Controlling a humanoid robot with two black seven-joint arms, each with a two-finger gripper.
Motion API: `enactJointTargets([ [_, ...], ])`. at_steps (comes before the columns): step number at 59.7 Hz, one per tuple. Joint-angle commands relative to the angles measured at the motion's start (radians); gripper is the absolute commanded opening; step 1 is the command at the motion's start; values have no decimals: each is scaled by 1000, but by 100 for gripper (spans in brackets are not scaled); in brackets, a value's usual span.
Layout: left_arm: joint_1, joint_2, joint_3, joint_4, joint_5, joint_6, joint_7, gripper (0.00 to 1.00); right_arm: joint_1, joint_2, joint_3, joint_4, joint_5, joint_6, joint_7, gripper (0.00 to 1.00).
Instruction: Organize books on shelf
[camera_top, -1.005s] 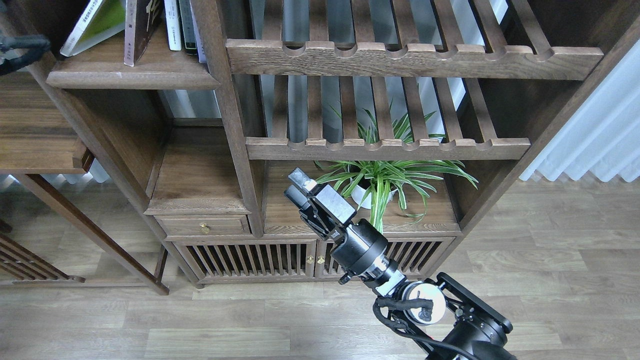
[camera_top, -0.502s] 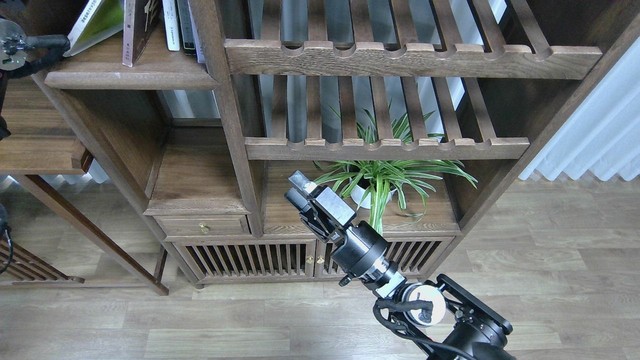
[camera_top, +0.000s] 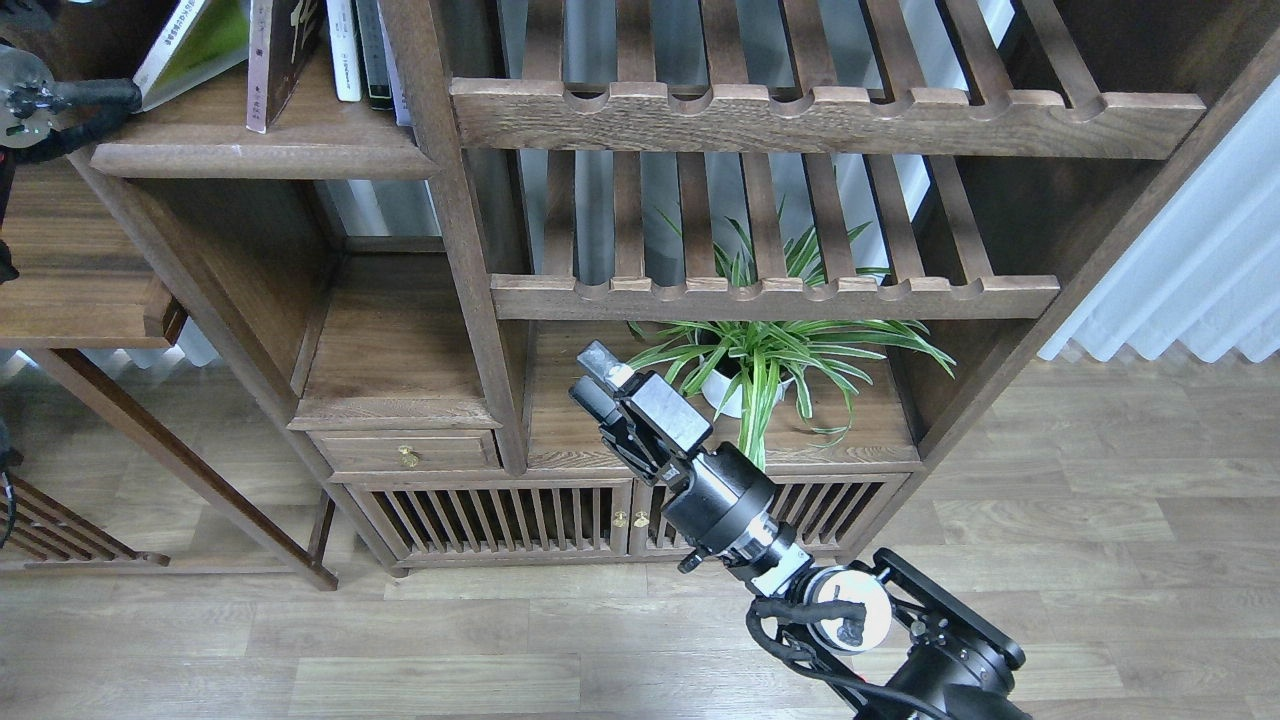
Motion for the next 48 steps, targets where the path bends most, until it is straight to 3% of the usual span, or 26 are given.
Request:
enactJointTargets([
  [1,-1,1,1,-13,0,-2,0,32,1,0,0,0,0,0,0,90],
  [23,2,-8,4,-74,0,-2,1,36,-1,0,0,-8,0,0,0,90],
  [30,5,-7,6,-94,0,0,1,46,-1,0,0,-9,0,0,0,90],
  [48,148,-10,-40,-263,-3,52,0,48,2,0,14,-14,0,0,0,90],
])
